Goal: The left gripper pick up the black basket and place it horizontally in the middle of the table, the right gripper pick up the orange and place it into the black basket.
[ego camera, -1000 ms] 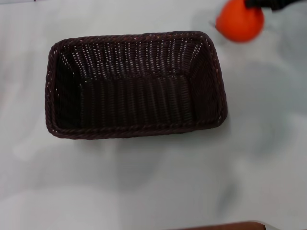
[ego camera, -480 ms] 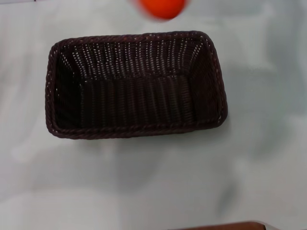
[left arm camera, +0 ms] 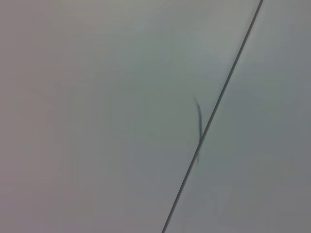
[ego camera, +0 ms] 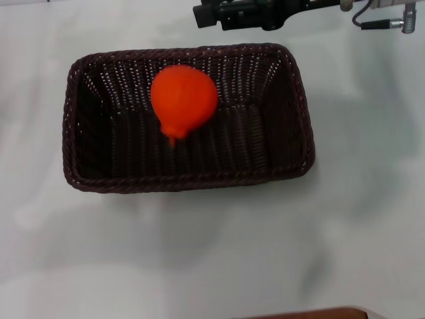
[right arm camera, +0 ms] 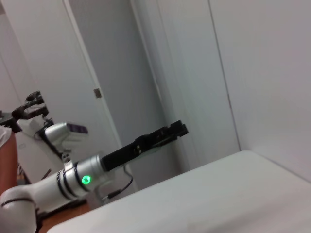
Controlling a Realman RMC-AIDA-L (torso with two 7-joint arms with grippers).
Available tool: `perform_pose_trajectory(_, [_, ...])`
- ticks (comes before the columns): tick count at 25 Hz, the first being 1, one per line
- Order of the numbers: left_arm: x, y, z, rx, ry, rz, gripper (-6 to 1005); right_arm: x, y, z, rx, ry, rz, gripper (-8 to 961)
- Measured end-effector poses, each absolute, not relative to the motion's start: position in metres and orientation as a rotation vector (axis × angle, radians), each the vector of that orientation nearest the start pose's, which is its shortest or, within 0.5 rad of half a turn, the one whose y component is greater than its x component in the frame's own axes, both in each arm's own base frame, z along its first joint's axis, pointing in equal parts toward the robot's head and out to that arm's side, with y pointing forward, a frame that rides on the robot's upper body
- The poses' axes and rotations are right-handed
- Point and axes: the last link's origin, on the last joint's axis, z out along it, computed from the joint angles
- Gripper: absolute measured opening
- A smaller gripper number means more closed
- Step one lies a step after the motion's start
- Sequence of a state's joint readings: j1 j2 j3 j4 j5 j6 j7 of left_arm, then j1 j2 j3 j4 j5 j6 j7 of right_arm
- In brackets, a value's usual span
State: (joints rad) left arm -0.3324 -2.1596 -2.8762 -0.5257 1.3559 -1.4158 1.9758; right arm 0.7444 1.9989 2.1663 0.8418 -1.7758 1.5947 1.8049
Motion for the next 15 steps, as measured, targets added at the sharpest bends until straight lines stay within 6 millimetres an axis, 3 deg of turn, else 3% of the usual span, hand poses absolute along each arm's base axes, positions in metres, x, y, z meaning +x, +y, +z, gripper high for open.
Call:
perform_pose_trajectory(4, [-0.343,0.299,0.079,-1.545,-0.771,-1.197,825,0.146,0.385,0.035,-0.479,-2.500,-0.139,362])
perform_pose_trajectory(8, [-0.341,0.298,0.078,-1.542,-0.766,-1.218,825,0.163,0.381,0.049,-0.435,-2.270,-0.273,533])
perform_pose_trajectory(15, [-0.341,0.296,0.078,-1.528,-0.761,-1.238,825,0.216,0.367,0.071,-0.314,-1.785,-0.764,815])
